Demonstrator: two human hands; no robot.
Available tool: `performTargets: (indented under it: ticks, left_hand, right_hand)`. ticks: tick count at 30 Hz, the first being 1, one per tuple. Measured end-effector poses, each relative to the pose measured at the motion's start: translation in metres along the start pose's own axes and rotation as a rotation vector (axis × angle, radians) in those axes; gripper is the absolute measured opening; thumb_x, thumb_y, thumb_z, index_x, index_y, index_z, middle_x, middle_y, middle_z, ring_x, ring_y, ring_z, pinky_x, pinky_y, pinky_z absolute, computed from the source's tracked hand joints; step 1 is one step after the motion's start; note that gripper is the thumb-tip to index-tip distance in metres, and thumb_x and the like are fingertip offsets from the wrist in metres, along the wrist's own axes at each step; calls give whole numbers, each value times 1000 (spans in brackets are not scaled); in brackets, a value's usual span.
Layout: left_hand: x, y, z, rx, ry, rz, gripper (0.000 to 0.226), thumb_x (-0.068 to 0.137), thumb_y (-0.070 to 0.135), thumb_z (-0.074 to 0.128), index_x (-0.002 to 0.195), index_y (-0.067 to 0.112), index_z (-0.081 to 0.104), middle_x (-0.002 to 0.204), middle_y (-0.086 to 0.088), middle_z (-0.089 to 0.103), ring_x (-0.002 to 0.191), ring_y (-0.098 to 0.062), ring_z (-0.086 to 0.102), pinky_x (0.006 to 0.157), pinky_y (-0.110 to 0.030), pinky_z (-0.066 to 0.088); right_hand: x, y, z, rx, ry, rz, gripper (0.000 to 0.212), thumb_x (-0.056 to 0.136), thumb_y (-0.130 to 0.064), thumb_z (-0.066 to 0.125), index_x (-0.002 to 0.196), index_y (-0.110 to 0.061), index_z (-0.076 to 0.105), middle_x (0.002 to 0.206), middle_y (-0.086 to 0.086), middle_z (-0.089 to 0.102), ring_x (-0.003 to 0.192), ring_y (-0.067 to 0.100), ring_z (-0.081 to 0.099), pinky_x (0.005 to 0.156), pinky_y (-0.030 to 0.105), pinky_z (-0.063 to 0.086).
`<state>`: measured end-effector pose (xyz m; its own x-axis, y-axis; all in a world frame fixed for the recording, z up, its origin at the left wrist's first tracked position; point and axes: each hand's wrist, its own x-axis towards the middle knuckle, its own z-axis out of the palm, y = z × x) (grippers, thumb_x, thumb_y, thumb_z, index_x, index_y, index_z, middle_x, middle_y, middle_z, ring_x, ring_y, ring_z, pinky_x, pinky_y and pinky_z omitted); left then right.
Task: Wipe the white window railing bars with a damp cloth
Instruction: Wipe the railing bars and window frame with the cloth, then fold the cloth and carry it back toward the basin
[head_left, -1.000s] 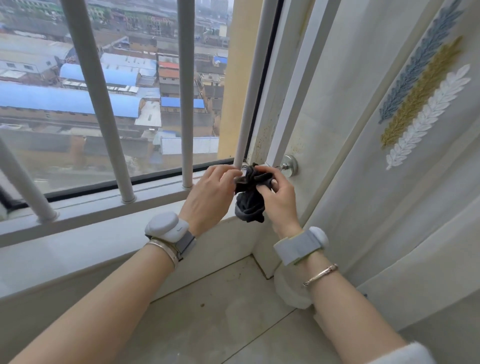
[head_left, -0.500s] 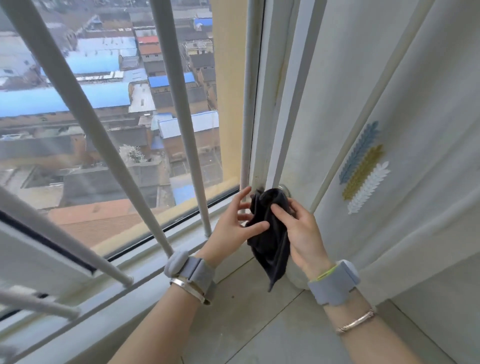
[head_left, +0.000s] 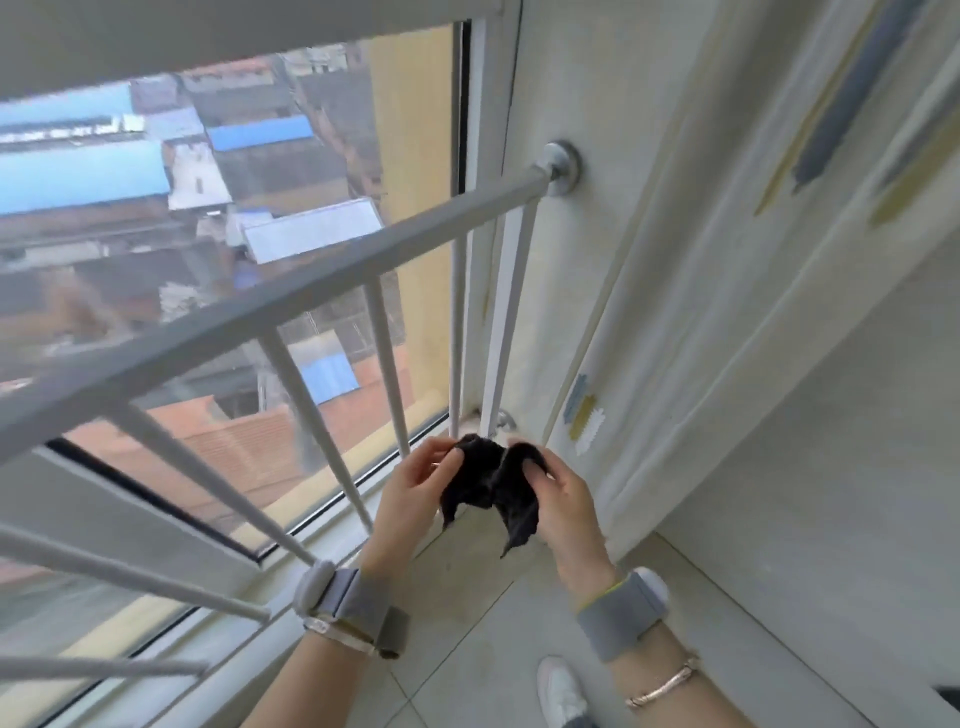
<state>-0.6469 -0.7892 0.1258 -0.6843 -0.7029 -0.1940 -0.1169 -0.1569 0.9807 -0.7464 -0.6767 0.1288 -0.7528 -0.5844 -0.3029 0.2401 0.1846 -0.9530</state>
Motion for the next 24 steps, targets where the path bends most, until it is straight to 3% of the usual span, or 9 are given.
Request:
performTargets:
  ticks: [2,5,8,10,14,16,18,21,24]
  left_hand:
    - [-32,28,-7,5,-42,31,11,92,8,52,94,6,62,70,-1,63,59,-10,57,53,-17,44]
    - [-70,61,-20,41,-121,57,13,94,6,48,96,7,61,70,0,60,56,-2,56,48,-13,41]
    - [-94,82,-32,121,-173,93,17,95,9,45,97,13,62,80,11,64,70,0,62,61,-11,44]
    - [-113,91,-39,145,-213,87,20,96,10,43,98,16,62,83,16,65,73,-1,63,59,-11,45]
    - [-144,93,-45,204,-305,141,23,98,16,43,98,27,63,96,9,65,90,-13,65,76,-24,52]
    - [-162,89,-47,222,-307,181,22,97,17,44,100,28,62,96,11,65,93,-13,64,78,-25,50]
    - [-177,86,-47,209,-280,176,20,95,17,47,103,29,61,93,13,64,86,-9,62,69,-19,46]
    - [-202,78,-52,246,-231,170,19,93,21,52,107,29,60,88,13,62,82,-6,61,71,-21,49]
    - [-233,69,-59,403,-263,199,15,91,25,55,102,34,63,90,15,66,85,1,61,72,-17,49]
  right_hand:
    - [-39,-21,6,-36,32,-2,38,91,3,44,87,-24,71,89,6,70,85,30,63,77,33,56]
    - [-91,-46,16,-3,-8,23,35,86,10,37,92,-6,67,87,10,68,81,22,62,59,14,48]
    - [-124,-60,24,147,-54,76,30,93,4,35,107,-4,60,100,12,68,87,19,67,65,13,48]
    - [-145,-63,29,156,-45,76,25,95,-2,44,116,-11,55,108,11,62,84,20,67,70,18,51]
    - [-178,-56,30,55,-126,80,44,86,-1,61,123,-22,51,112,10,59,96,18,62,80,24,52]
    - [-196,-51,29,20,-116,47,40,84,-4,66,116,-25,56,106,8,63,96,20,62,83,26,51]
    - [-208,-47,28,-47,-78,-13,30,83,-5,68,101,-28,61,97,0,65,89,17,63,83,27,50]
    - [-235,-35,29,-84,-5,-99,25,85,-2,64,90,-27,63,88,-8,65,73,7,64,71,19,49]
    - [-273,-24,17,-32,76,-121,23,89,-5,59,89,-28,64,81,-14,68,76,2,65,67,13,46]
